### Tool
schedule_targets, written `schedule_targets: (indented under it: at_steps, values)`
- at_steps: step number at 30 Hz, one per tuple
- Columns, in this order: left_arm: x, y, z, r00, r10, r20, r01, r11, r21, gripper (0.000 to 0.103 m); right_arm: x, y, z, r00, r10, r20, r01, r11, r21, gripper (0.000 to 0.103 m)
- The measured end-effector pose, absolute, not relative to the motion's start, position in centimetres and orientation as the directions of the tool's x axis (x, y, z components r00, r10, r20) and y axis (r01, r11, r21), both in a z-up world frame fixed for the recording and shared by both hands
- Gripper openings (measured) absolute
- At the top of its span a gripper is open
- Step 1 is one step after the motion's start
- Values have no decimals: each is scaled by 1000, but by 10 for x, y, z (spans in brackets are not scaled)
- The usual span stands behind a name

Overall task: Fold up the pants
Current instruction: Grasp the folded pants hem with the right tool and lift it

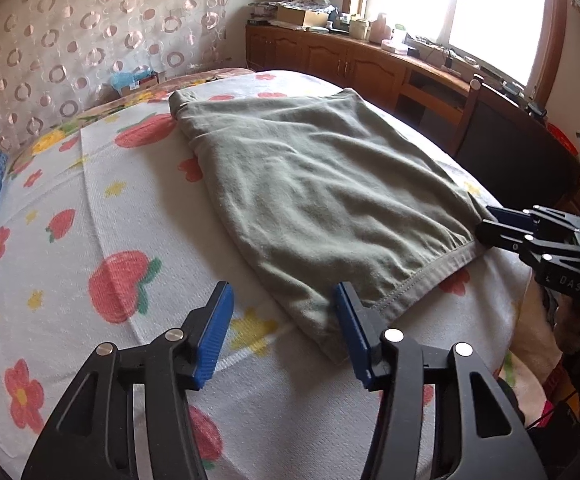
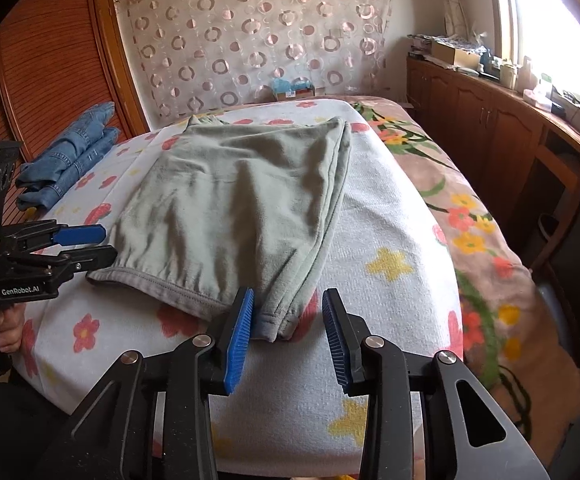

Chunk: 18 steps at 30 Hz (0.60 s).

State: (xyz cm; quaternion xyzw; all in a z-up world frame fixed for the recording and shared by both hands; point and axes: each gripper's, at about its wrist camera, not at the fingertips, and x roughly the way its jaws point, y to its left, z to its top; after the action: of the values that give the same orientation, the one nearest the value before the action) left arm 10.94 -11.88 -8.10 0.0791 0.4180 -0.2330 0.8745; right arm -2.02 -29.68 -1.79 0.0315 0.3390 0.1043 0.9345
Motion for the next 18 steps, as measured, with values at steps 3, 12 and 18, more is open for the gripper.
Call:
schedule_targets:
  at_steps: [3,12,18]
  values:
    - [109,-119,-81,546,-340,-766,475,878,-52,54,-22,-296,-19,739,247,-626,-198,969,149,37]
    - [106,-121,-81,533,-374,-759,502,862,-72,34,-20,-295,-20,717,313,-623,-248,950,192,17]
    - [100,-127,-78,515,-403,-757,536,840,-83,8,-18,-300,-21,718,347,-604,-258,938,233,14]
